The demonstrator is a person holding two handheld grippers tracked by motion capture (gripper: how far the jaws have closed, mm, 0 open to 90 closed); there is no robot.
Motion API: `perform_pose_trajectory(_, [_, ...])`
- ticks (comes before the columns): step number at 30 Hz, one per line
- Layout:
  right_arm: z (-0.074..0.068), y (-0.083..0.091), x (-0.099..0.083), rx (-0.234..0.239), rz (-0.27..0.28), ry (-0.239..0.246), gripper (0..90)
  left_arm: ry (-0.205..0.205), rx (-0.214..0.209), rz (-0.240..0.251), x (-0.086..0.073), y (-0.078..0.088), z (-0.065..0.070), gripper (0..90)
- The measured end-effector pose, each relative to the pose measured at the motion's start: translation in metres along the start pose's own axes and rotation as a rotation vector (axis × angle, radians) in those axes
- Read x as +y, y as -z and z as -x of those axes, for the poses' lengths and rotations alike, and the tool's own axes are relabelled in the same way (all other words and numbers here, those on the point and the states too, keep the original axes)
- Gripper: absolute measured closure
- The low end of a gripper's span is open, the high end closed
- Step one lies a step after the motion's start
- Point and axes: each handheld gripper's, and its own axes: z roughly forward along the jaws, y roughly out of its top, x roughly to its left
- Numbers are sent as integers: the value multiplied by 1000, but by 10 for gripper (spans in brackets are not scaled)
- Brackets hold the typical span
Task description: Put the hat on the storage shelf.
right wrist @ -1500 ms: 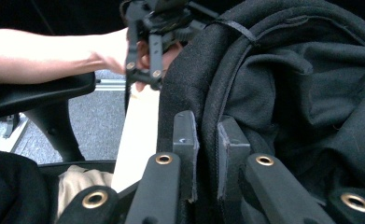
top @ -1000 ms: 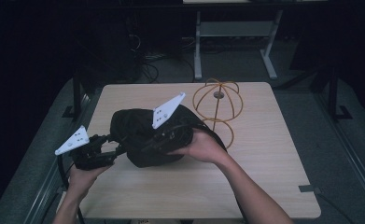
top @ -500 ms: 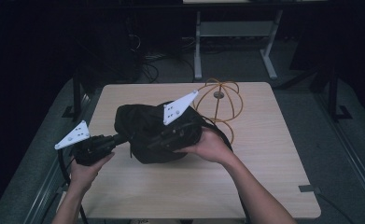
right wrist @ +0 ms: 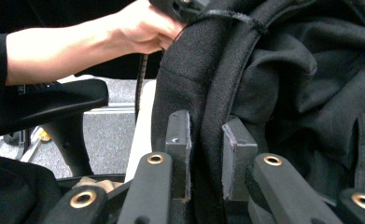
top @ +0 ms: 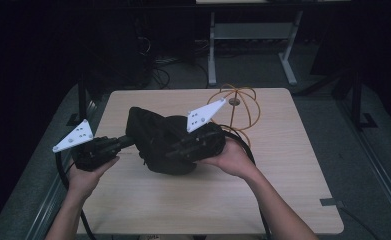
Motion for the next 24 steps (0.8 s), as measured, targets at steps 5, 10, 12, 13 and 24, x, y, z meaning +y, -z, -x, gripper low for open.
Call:
perform_pose_trajectory(5, [2, 3, -5, 6, 19, -18, 748, -24, -5, -19, 14, 0, 1, 884])
perform_pose_trajectory(10, [2, 5, -6, -2, 33, -21, 726, -34, -7, -18, 28, 1, 0, 885])
perform_pose_trajectory(12, [2, 6, -6, -5, 37, -24, 722, -36, -7, -14, 35, 1, 0, 885])
perform_pose_trajectory(13, [3, 7, -7, -6, 39, -23, 711, -39, -8, -14, 38, 1, 0, 885])
perform_pose_trajectory(24, [4, 18, -18, -63, 65, -51, 564, -65, 0, -37, 68, -11, 1, 885])
